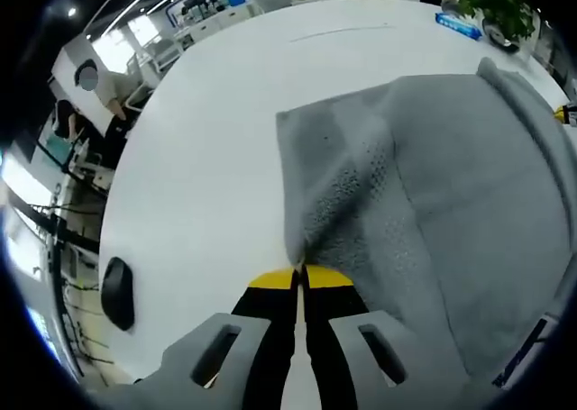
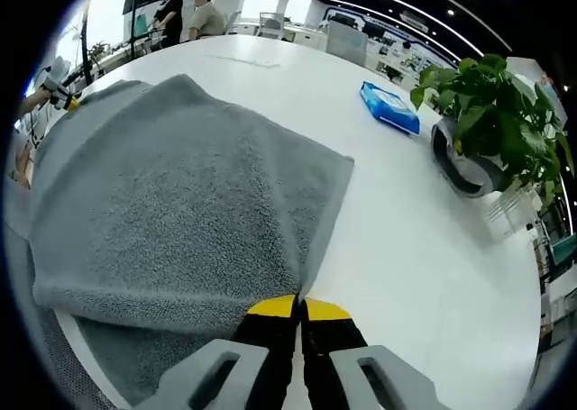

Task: Open the folded towel by lifting each exposed corner and separating the folded layers until the towel lies flat within the target outline without major curled edges

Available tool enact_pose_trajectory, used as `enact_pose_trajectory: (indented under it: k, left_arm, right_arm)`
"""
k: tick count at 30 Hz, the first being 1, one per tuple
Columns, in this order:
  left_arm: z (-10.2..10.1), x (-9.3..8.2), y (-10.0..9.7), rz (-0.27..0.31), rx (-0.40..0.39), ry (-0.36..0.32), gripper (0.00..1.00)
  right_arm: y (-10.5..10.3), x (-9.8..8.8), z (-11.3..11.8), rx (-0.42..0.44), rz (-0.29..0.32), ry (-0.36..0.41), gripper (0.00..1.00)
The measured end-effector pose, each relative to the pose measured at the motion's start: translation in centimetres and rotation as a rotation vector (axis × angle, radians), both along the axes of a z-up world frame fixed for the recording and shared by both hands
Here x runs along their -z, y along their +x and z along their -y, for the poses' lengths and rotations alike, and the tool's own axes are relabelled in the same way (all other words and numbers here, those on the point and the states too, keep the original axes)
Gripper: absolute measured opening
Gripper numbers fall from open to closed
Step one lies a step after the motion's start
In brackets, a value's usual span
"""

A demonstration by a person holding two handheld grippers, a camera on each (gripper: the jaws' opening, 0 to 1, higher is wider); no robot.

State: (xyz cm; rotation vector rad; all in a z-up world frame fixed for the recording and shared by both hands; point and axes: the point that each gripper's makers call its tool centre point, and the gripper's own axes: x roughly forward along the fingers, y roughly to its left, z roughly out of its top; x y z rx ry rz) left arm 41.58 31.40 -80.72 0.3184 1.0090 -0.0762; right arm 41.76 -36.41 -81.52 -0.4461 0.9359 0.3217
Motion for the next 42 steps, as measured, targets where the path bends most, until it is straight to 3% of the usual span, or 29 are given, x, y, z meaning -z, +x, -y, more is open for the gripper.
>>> enact_pose_trajectory:
  k: [10, 13, 19, 24, 31, 42]
  left_arm:
    - [-0.9, 0.0, 0.1, -0.005, -0.011, -0.004, 0.01]
    - [-0.8, -0.1, 0.2, 0.008, 0.013, -0.005, 0.01]
    - [-0.6, 0.0, 0.6, 0.007, 0.05, 0.04, 0.01]
    - [-0.8, -0.1, 1.3, 0.03, 0.029, 0.011, 0.01]
    - [-0.8, -0.1, 1.7, 0.066, 0.044, -0.011, 0.01]
    - [-0.9, 0.2, 4.2, 0.064, 0.095, 0.027, 0.01]
  right_arm:
    - [-0.9, 0.0, 1.6, 0.011, -0.021, -0.031, 0.0]
    - [-1.0, -0.1, 1.7, -0.053, -0.016, -0.056, 0.0]
    - [-1.0, -0.1, 1.7, -0.049, -0.021, -0.048, 0.0]
    - [-1.0, -0.1, 1.7, -0.096, -0.006, -0.082, 0.0]
    - [-0.4, -0.1, 1.9, -0.08, -0.018, -0.04, 0.0]
    - [1.8, 0.1, 2.0, -0.082, -0.025, -0.076, 0.0]
